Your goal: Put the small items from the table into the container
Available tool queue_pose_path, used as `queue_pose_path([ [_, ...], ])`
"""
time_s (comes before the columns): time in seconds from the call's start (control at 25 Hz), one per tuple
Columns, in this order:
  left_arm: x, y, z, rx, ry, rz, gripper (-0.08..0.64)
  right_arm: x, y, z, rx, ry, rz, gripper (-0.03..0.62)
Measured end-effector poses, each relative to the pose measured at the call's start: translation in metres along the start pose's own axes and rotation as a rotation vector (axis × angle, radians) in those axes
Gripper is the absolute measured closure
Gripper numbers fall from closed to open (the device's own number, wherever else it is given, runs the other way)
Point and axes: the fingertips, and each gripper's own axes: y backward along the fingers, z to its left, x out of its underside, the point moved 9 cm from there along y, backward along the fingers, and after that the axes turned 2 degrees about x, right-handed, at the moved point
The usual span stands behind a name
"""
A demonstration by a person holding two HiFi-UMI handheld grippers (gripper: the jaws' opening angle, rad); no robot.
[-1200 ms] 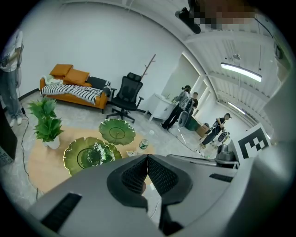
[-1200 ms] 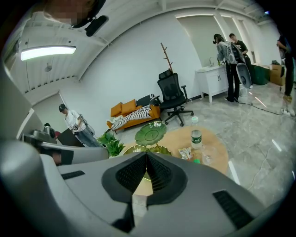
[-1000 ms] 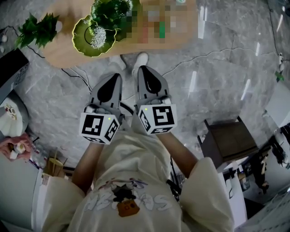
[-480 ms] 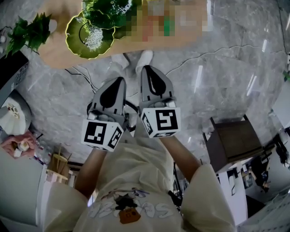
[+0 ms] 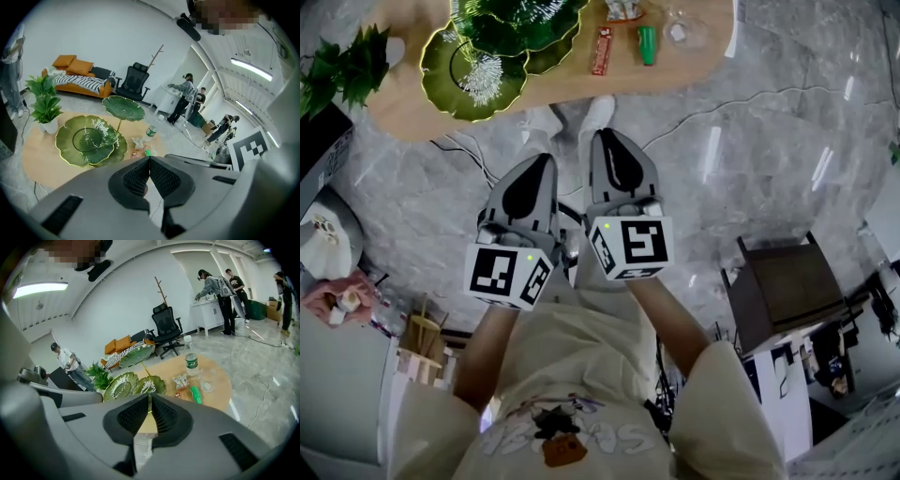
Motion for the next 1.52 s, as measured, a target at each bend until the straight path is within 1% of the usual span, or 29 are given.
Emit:
queue_pose_path([
  [0.2, 0.016, -0.005, -0.001, 0.004, -0.003, 0.017, 0.552, 0.012, -0.006, -0.002, 0.000, 0.032, 0.017, 0.584],
  [0.36, 0.025, -0.015, 0.001, 0.000, 0.000, 0.014, 0.552, 0.024, -0.020, -0.011, 0.006, 0.060, 0.020, 0.584],
  [0.6, 0.040, -0.024, 0.014, -0.001, 0.003, 0.027, 0.552, 0.044, -0.037, -0.013, 0.036, 0.049, 0.034, 0.575],
  [0.92, 0.040, -0.036, 0.024, -0.015, 0.011, 0.003, 0.552, 0.048, -0.056, -0.018, 0.046, 0.048, 0.044, 0.532],
  [1.16, 0.044, -0.043, 0.031, -0.012, -0.009, -0.005, 0.552, 0.053, -0.069, -0.021, 0.063, 0.050, 0.054, 0.490],
  [1.36, 0.056, -0.051, 0.036, -0.016, -0.016, 0.007, 0.552, 0.060, -0.078, -0.024, 0.078, 0.052, 0.061, 0.470],
  [1.52, 0.065, -0.058, 0.037, -0.012, -0.024, 0.020, 0.552, 0.068, -0.084, -0.032, 0.112, 0.039, 0.080, 0.444],
])
